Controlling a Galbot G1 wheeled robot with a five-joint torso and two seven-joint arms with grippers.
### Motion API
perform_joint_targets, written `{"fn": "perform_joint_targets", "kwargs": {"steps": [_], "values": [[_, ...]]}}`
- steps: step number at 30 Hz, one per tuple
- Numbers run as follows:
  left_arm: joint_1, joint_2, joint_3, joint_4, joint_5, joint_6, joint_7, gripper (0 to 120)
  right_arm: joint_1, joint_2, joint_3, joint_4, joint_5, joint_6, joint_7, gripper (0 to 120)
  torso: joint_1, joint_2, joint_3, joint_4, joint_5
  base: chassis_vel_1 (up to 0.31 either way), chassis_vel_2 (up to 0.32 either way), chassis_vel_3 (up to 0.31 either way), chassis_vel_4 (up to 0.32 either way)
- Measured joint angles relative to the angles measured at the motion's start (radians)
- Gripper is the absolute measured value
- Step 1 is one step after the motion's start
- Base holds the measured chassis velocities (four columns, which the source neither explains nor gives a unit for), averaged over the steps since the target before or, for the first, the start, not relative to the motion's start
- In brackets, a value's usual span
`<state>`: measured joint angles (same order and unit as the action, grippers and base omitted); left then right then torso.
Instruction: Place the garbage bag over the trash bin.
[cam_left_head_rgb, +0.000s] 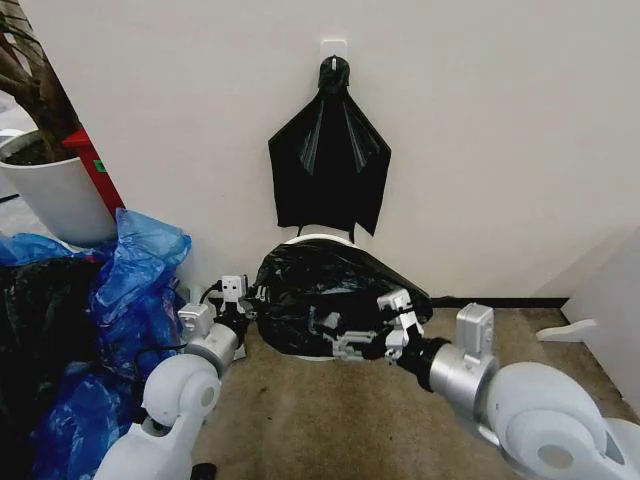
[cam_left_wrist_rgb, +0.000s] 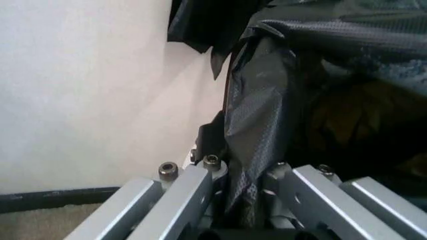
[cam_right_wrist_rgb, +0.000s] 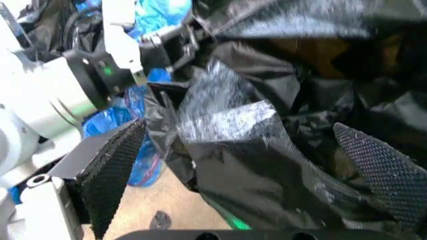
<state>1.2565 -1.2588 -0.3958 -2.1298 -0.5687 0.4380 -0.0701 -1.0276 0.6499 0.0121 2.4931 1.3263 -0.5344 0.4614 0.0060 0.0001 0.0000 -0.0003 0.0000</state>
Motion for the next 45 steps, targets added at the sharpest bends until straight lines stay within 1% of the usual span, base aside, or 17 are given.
{"fn": "perform_joint_targets", "kwargs": {"steps": [5,7,8,10,15,16,19,22,24,28,30,33,39,41,42,44,45], "values": [[0.006,-0.001,0.001,-0.011,0.001,0.0,0.001,2,0.0,0.0,-0.001,-0.011,0.032,-0.011,0.005,99,0.0,0.0,0.0,0.0001,0.0,0.0,0.0,0.0,0.0],[0.012,-0.001,0.0,-0.021,0.002,0.0,0.002,2,0.001,0.0,-0.009,-0.02,0.04,-0.014,0.008,90,0.0,0.0,0.0,0.0,0.0,0.0,0.0,0.0,0.0],[0.012,-0.001,0.0,-0.021,0.002,0.0,0.002,2,0.001,0.0,-0.009,-0.02,0.04,-0.014,0.008,90,0.0,0.0,0.0,0.0,0.0,0.0,0.0,0.0,0.0],[0.018,-0.001,-0.003,-0.03,0.003,0.0,0.004,2,0.002,0.001,-0.016,-0.025,0.032,-0.014,0.008,82,0.0,0.0,0.0,0.0001,0.0001,0.0,0.0,0.0,0.0],[0.027,0.001,-0.008,-0.035,0.008,0.0,0.005,2,-0.002,-0.009,-0.01,-0.015,0.025,-0.001,0.002,61,0.0,0.0,0.0,0.0001,0.0,0.0,0.0,0.0,0.0],[0.027,0.001,-0.008,-0.035,0.008,0.0,0.005,2,-0.002,-0.009,-0.01,-0.015,0.025,-0.001,0.002,61,0.0,0.0,0.0,0.0001,0.0,0.0,0.0,0.0,0.0],[0.028,-0.002,-0.007,-0.035,0.009,0.0,0.006,2,-0.009,-0.012,-0.008,-0.015,0.024,0.01,-0.004,51,0.0,0.0,0.0,0.0,0.0,0.0,0.0,0.0,0.0],[0.03,-0.003,-0.005,-0.042,0.009,0.0,0.006,2,-0.018,-0.012,-0.007,-0.015,0.015,0.018,-0.008,36,0.0,0.0,0.0,0.0,0.0,0.0,0.0,0.0,0.0],[0.031,-0.003,-0.005,-0.043,0.009,0.0,0.007,2,-0.02,-0.012,-0.007,-0.015,0.01,0.019,-0.009,32,0.0,0.0,0.0,0.0,0.0,0.0,0.0,0.0,0.0],[0.035,-0.002,-0.008,-0.04,0.009,0.0,0.006,2,-0.024,-0.012,-0.008,-0.007,-0.008,0.045,-0.03,15,0.0,0.0,0.0,0.0001,0.0001,0.0,0.0,0.0,0.0],[0.035,-0.001,-0.009,-0.035,0.008,0.0,0.005,2,-0.026,-0.013,-0.008,-0.001,-0.01,0.049,-0.044,11,0.0,0.0,0.0,0.0,0.0001,0.0,0.0,0.0,0.0],[0.03,-0.002,-0.01,-0.011,0.005,0.0,-0.004,2,-0.044,-0.02,-0.012,0.006,-0.049,0.057,-0.136,0,0.0,0.0,0.0,0.0001,-0.0003,0.0,0.0,0.0,0.0],[0.025,-0.004,-0.019,-0.01,-0.027,0.007,-0.016,2,-0.077,-0.019,-0.113,-0.012,-0.227,0.062,-0.33,0,0.0,0.0,0.0,-0.0004,-0.0003,0.0,0.0,0.0,0.0],[0.029,-0.004,-0.029,-0.02,-0.037,0.014,-0.02,2,-0.077,-0.014,-0.156,-0.048,-0.314,0.072,-0.421,0,0.0,0.0,0.0,0.0002,0.0004,0.0,0.0,0.0,0.0],[0.031,-0.003,-0.032,-0.024,-0.043,0.016,-0.02,2,-0.078,-0.012,-0.171,-0.073,-0.363,0.077,-0.468,0,0.0,0.0,0.0,0.0003,-0.0002,0.0,0.0,0.0,0.0],[0.031,-0.003,-0.034,-0.026,-0.046,0.017,-0.021,2,-0.078,-0.011,-0.177,-0.084,-0.384,0.078,-0.485,0,0.0,0.0,0.0,0.0003,-0.0003,0.0,0.0,0.0,0.0],[0.033,-0.001,-0.04,-0.033,-0.056,0.023,-0.022,2,-0.078,-0.005,-0.193,-0.124,-0.456,0.084,-0.532,0,0.0,0.0,0.0,0.0001,0.0,0.0,0.0,0.0,0.0]]}}
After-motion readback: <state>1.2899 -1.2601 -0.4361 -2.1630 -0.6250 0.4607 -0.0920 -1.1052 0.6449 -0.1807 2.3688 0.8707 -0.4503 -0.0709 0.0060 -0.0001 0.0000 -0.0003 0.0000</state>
